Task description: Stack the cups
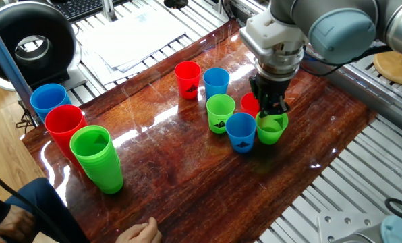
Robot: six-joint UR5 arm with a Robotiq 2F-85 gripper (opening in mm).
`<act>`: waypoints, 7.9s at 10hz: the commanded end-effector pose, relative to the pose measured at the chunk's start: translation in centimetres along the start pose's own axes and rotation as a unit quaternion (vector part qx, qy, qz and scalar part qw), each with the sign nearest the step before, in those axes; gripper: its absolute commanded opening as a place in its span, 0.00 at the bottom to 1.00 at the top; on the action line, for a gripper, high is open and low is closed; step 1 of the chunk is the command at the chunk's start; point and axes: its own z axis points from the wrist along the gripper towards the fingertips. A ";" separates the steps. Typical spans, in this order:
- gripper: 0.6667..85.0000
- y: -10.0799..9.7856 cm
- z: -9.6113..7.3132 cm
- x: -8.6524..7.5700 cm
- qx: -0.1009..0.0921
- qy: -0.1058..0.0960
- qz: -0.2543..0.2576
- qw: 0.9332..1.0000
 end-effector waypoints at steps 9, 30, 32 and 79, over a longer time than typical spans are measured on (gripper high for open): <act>0.01 -2.3 -5.2 0.1 -0.005 -0.005 -0.030 1.000; 0.01 -2.2 -10.9 -6.6 0.021 0.035 -0.020 0.999; 0.01 -2.8 -10.5 -8.3 0.033 0.012 -0.010 0.999; 0.01 -2.8 -8.3 -7.1 0.002 -0.012 -0.029 1.000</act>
